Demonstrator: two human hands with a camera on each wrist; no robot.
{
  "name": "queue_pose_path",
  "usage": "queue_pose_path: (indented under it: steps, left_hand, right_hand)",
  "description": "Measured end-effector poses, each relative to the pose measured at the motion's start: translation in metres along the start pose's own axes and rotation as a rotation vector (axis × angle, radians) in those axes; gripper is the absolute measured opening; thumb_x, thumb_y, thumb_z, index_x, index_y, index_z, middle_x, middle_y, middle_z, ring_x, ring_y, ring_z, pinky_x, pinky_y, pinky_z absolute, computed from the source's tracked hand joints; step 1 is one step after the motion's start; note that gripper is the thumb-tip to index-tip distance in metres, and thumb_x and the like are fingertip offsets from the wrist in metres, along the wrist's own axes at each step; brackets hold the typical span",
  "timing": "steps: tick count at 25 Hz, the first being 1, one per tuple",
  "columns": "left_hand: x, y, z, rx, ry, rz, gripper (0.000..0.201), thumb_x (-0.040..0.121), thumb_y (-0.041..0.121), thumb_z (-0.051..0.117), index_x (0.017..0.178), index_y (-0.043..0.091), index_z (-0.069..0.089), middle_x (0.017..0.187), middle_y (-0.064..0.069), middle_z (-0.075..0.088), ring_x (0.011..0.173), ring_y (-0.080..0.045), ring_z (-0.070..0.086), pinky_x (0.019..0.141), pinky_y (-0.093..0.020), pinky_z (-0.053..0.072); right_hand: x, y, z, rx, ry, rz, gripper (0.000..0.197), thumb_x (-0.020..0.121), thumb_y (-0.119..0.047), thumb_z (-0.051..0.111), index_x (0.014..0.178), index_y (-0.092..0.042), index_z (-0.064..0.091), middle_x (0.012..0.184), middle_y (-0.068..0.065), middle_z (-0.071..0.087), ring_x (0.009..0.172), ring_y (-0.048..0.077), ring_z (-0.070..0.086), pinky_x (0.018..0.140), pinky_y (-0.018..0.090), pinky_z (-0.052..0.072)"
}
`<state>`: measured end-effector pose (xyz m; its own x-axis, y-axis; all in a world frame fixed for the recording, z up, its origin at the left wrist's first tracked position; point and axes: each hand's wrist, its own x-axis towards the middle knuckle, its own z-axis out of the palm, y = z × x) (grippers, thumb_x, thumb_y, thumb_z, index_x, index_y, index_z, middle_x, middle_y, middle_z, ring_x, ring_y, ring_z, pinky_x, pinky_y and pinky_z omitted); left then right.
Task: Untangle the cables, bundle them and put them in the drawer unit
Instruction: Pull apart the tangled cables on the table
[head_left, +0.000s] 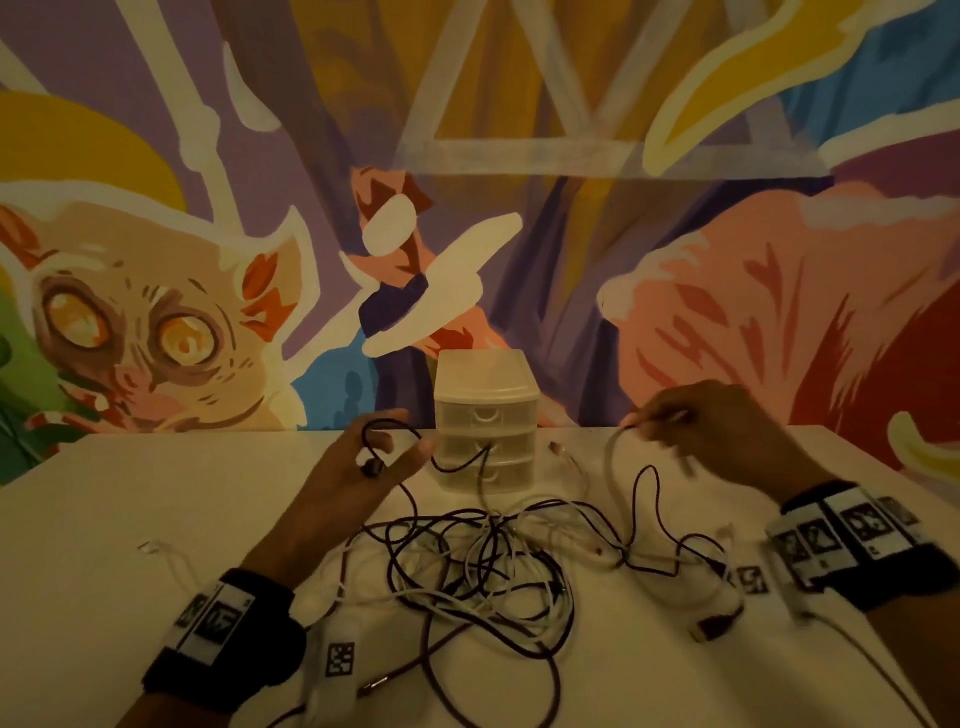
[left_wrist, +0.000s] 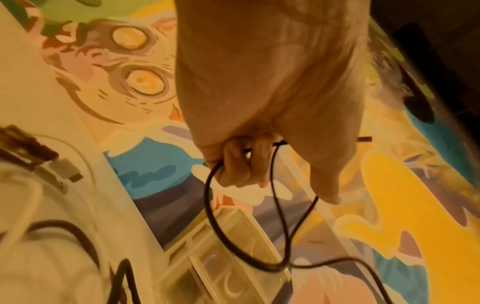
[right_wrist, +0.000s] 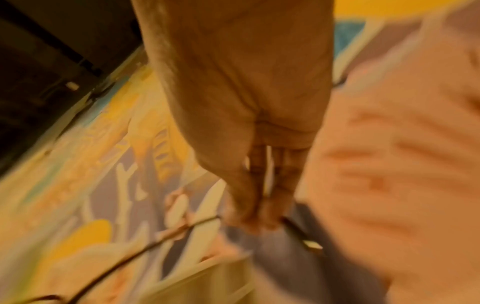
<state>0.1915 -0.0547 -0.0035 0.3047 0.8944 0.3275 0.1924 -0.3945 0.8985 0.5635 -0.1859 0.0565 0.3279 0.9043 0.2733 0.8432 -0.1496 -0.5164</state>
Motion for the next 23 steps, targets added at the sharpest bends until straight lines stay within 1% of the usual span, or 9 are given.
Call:
queue_pose_path:
  steps: [3,6,8,9,11,13,15,18,23]
  left_hand:
    - [0.001,0.006,-0.003,-0.143,-0.051,-0.040,0.041,0.089,0.050,0.080,0.128,0.048,0.066,0.105,0.003,0.061,0.066,-0.007,0.049,0.064,-0.028,0.042]
    - [0.001,0.022,0.014,-0.191,-0.111,-0.008,0.017,0.097,0.037,0.076,0.114,0.035,0.076,0.084,0.016,0.062,0.065,-0.008,0.046,0.063,-0.027,0.039]
    - [0.000,0.032,0.025,-0.281,-0.153,-0.027,0.005,0.099,0.027,0.074,0.103,0.025,0.075,0.080,0.011,0.058,0.062,-0.008,0.042,0.060,-0.025,0.035]
    - [0.000,0.035,0.029,-0.386,-0.177,-0.055,0.003,0.099,0.023,0.072,0.096,0.022,0.074,0.081,0.003,0.054,0.060,-0.009,0.037,0.057,-0.025,0.030]
    - [-0.001,0.042,0.025,-0.611,-0.166,-0.134,0.015,0.098,0.022,0.068,0.084,0.020,0.066,0.074,-0.002,0.039,0.056,-0.009,0.029,0.054,-0.025,0.025]
    - [-0.002,0.048,0.012,-0.720,-0.052,-0.178,0.029,0.104,0.036,0.062,0.078,0.022,0.057,0.066,0.004,0.030,0.052,-0.007,0.026,0.050,-0.023,0.024]
    - [-0.003,0.048,-0.011,-0.767,0.117,-0.180,0.040,0.106,0.052,0.057,0.077,0.025,0.052,0.062,0.008,0.029,0.050,-0.006,0.025,0.048,-0.021,0.027]
    - [0.001,0.034,-0.047,-0.954,0.262,-0.208,0.046,0.102,0.062,0.047,0.078,0.024,0.045,0.067,0.006,0.030,0.054,-0.011,0.026,0.053,-0.025,0.026]
    - [0.005,0.011,-0.049,-0.864,0.215,-0.279,0.031,0.113,0.032,0.043,0.084,0.022,0.046,0.070,0.006,0.032,0.051,-0.009,0.030,0.049,-0.021,0.031]
  right_hand:
    - [-0.001,0.015,-0.025,-0.412,0.048,0.145,0.037,0.105,-0.019,0.064,0.141,-0.017,0.066,0.137,0.012,0.070,0.112,0.026,0.068,0.098,0.036,0.052]
    - [-0.023,-0.039,0.010,-0.035,-0.160,-0.199,0.049,0.098,-0.060,0.059,0.141,-0.038,0.063,0.137,-0.025,0.064,0.119,-0.007,0.060,0.103,0.010,0.042]
    - [-0.043,-0.079,0.045,0.093,-0.344,-0.318,0.064,0.089,-0.072,0.063,0.147,-0.051,0.045,0.133,-0.046,0.049,0.118,-0.026,0.046,0.100,-0.002,0.034]
    - [-0.043,-0.087,0.066,0.096,-0.375,-0.351,0.073,0.086,-0.073,0.067,0.150,-0.052,0.038,0.140,-0.045,0.046,0.124,-0.025,0.044,0.107,0.002,0.033]
    - [-0.040,-0.094,0.098,0.029,-0.355,-0.385,0.069,0.088,-0.070,0.070,0.147,-0.039,0.052,0.147,-0.023,0.058,0.133,-0.002,0.054,0.114,0.023,0.039]
    - [-0.035,-0.088,0.110,0.111,-0.385,-0.365,0.036,0.098,-0.057,0.067,0.111,-0.025,0.076,0.113,-0.009,0.077,0.104,0.009,0.071,0.096,0.027,0.053]
    - [-0.033,-0.081,0.107,0.288,-0.449,-0.322,0.036,0.103,-0.050,0.063,0.089,-0.020,0.076,0.090,-0.008,0.079,0.073,0.010,0.073,0.075,0.025,0.058]
    - [-0.032,-0.063,0.081,0.369,-0.417,-0.259,0.040,0.103,-0.055,0.061,0.080,-0.025,0.074,0.075,-0.008,0.071,0.060,0.012,0.062,0.064,0.028,0.054]
    - [-0.023,-0.020,0.029,0.056,-0.140,-0.366,0.033,0.103,-0.061,0.052,0.088,-0.042,0.075,0.067,-0.004,0.065,0.062,0.021,0.061,0.064,0.035,0.051]
